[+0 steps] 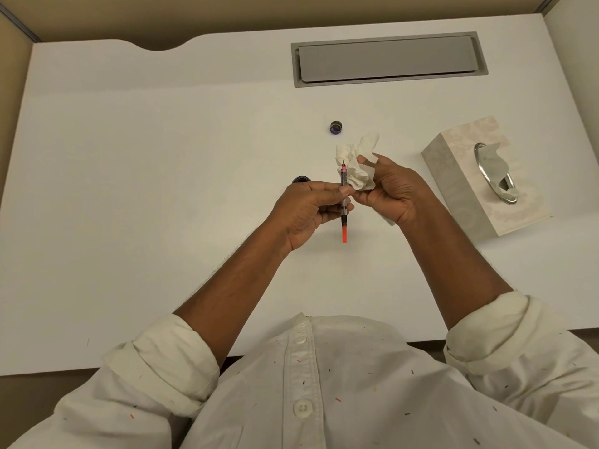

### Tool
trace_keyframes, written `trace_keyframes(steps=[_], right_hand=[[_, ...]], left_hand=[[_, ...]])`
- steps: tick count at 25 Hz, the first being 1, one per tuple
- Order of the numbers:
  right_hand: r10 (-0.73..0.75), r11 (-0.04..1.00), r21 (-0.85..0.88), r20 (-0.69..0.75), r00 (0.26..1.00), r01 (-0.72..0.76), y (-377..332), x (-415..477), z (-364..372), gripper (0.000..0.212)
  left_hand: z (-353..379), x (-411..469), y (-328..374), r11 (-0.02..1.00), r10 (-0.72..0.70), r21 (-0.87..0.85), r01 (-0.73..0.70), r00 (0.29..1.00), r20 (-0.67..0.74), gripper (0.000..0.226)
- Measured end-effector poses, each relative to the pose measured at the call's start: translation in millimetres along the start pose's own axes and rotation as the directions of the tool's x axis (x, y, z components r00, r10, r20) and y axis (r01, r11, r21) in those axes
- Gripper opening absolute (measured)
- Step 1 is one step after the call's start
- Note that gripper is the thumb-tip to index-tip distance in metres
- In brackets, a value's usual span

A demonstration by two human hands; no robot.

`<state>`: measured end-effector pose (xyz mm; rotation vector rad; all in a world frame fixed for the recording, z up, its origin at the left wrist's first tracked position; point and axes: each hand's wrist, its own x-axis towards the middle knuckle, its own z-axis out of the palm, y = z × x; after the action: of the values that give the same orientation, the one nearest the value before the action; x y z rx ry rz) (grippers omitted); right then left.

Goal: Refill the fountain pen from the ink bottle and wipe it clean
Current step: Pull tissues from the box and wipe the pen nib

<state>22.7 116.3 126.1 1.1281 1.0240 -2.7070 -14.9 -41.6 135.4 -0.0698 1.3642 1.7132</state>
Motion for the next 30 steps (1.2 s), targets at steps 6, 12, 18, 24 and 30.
trace_keyframes(steps=[6, 12, 18, 24, 30], right_hand=[[-0.102, 0.992, -0.081, -0.022, 0.995, 0.100, 2, -1, 5, 0.033], [-0.202, 0.962, -0.206, -0.088, 0.975, 0.181, 1, -5, 2, 0.022], [-0.191, 0.972, -0.167, -0.149, 0.970, 0.165, 6, -8, -1, 0.029], [-0.203, 0.974, -0.132, -0.143, 0.969, 0.185, 16, -14, 2, 0.027], [-0.235, 0.971, -0.086, -0.198, 0.952, 0.222, 25, -20, 5, 0.022]], left_hand=[[0, -4, 0, 1.000, 0.012, 0.012, -0.011, 1.000, -0.029, 0.018], [4, -6, -2, 0.999, 0.023, 0.046, -0.020, 0.998, -0.059, 0.014], [6, -10, -3, 0.998, 0.047, 0.031, -0.046, 0.998, -0.048, 0.011], [7, -12, -9, 0.995, 0.100, 0.015, -0.098, 0.989, -0.106, 0.014], [15, -17, -7, 0.988, 0.129, -0.070, -0.137, 0.986, -0.105, 0.017]])
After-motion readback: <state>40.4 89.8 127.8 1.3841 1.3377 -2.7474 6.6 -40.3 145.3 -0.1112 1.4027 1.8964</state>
